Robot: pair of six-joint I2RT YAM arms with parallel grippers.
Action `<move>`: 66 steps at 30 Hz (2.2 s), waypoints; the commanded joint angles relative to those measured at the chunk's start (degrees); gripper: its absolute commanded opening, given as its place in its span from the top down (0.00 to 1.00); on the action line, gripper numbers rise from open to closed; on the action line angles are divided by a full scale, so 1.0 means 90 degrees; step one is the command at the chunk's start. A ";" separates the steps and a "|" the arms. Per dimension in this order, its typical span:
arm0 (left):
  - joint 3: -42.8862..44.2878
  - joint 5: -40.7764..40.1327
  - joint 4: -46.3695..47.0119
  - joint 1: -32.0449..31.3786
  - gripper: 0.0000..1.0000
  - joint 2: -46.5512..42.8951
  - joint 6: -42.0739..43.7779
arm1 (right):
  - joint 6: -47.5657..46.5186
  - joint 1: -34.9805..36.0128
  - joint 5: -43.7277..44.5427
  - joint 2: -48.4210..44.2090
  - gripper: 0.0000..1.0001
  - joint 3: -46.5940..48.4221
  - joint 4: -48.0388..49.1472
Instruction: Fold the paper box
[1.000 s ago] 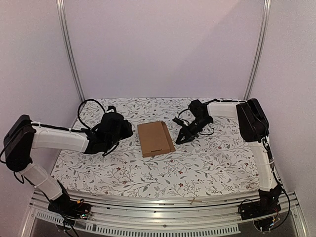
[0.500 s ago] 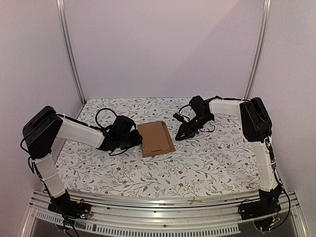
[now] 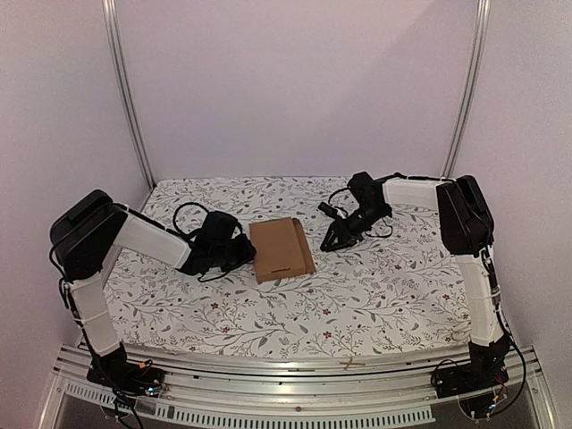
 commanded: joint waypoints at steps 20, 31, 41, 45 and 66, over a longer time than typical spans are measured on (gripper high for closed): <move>-0.1794 -0.0356 0.0608 0.0306 0.94 -0.0411 -0.0853 | 0.1191 -0.0186 0.0467 0.0774 0.76 0.0665 0.0582; -0.1434 -0.0249 0.0709 0.0306 0.93 -0.0491 -0.0441 | 0.1908 0.0974 0.0365 0.1861 0.75 0.2640 0.1271; -0.1311 -0.0201 0.1046 0.0243 0.90 -0.0336 -0.0355 | 0.2411 0.1696 -0.0362 0.2393 0.72 0.3150 0.2058; -0.1070 -0.0111 0.1136 -0.0033 0.89 -0.0322 -0.0206 | 0.2455 0.1735 -0.0601 0.2344 0.72 0.2721 0.2064; -0.0429 -0.0607 0.0853 -0.2499 0.87 0.0193 -0.0875 | 0.0359 0.1711 -0.0291 -0.0062 0.72 -0.0887 0.0962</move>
